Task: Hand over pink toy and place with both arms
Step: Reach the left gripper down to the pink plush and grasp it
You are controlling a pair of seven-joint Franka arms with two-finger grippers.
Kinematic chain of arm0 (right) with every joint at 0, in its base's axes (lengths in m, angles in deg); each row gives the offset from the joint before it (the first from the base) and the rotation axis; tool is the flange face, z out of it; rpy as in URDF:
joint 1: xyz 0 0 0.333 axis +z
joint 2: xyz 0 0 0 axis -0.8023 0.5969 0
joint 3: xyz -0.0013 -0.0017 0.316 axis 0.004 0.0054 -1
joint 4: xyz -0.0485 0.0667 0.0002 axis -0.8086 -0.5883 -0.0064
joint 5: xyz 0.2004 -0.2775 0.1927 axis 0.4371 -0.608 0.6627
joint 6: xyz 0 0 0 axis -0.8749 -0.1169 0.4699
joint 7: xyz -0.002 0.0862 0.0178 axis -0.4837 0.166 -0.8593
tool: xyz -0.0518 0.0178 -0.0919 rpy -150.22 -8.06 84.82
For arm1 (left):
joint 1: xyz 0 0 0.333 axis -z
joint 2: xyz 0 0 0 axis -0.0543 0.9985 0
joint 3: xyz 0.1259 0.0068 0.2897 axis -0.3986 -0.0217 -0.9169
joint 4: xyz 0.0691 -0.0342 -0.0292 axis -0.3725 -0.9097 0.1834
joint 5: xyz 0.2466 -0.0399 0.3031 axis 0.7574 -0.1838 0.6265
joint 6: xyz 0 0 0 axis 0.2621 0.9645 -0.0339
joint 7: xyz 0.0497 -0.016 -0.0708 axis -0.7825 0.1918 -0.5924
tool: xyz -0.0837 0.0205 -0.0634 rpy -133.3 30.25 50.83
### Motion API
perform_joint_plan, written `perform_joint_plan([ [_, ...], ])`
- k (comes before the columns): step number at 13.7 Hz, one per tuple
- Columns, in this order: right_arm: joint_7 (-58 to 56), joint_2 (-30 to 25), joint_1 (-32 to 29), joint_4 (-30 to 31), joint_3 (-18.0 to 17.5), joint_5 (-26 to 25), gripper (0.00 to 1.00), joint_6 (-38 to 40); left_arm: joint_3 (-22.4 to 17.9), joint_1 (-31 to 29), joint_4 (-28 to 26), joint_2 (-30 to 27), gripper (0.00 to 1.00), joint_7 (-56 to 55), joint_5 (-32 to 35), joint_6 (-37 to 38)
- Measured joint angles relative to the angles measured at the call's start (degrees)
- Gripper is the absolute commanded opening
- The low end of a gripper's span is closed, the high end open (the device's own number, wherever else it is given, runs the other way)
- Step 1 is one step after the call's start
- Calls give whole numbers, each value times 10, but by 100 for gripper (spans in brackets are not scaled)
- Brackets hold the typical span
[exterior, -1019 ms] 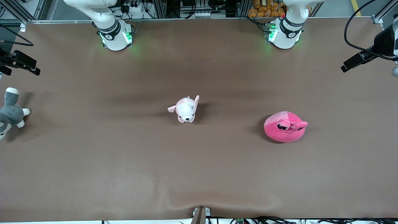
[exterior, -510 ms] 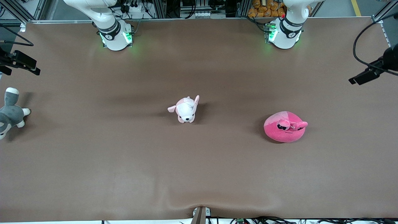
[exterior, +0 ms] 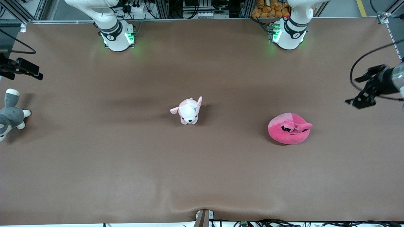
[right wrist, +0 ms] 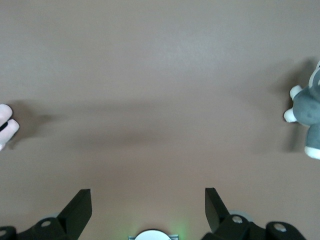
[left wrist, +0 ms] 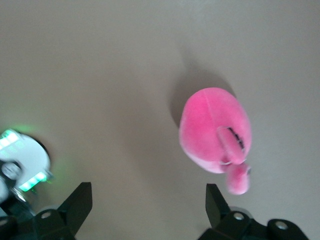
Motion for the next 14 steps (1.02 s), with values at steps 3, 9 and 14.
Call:
perform_joint_plan([
  [3, 0, 19, -6, 0, 2, 0, 100, 7, 6, 6, -14, 32, 100, -136, -28, -60],
  [9, 2, 36, -9, 0, 2, 0, 100, 16, 17, 33, -110, 36, 100, -270, -36, -208],
  [14, 198, 47, 0, 0, -4, 55, 100, 19, 18, 35, -165, 40, 100, -284, -36, -299],
])
